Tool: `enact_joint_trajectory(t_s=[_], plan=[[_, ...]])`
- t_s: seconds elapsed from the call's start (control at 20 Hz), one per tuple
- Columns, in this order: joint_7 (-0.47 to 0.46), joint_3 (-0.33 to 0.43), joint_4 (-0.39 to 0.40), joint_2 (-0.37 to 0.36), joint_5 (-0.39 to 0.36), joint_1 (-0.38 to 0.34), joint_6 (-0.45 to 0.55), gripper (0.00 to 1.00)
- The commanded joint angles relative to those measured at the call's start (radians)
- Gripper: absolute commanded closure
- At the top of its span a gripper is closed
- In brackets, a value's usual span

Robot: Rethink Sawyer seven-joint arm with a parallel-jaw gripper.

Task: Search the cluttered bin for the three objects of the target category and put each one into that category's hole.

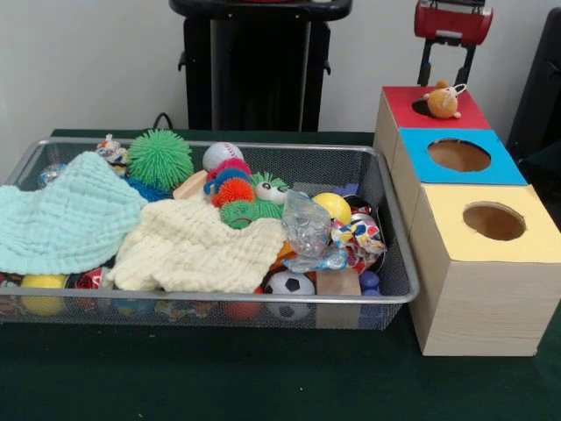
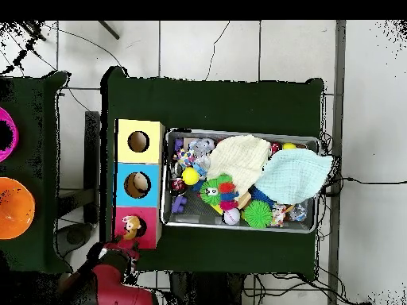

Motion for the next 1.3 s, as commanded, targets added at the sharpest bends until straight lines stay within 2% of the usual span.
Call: enact_joint_trajectory(t_s=[0.05, 0.4, 0.7, 0.85, 0.9, 1.05, 1.15, 1.2, 1.25, 1.3], plan=[[0.224, -0.123, -0.130, -0.096, 0.015, 0.051, 0.314, 0.00], [0.183, -0.114, -0.114, -0.182, -0.006, -0.002, 0.356, 0.00], [0.156, -0.074, -0.081, -0.209, -0.001, -0.054, 0.330, 0.00], [0.138, -0.081, -0.084, -0.201, -0.030, -0.064, 0.335, 0.00], [0.141, -0.082, -0.081, -0.199, -0.040, -0.065, 0.311, 1.00], [0.134, -0.064, -0.053, -0.207, -0.049, -0.080, 0.227, 1.00], [0.133, -0.109, -0.071, -0.183, -0.079, -0.050, 0.210, 1.00], [0.131, -0.117, -0.078, -0.167, -0.083, -0.042, 0.236, 1.00], [0.171, -0.111, -0.066, -0.150, -0.052, -0.038, 0.256, 1.00], [0.197, -0.101, -0.048, -0.142, -0.036, -0.037, 0.210, 1.00]])
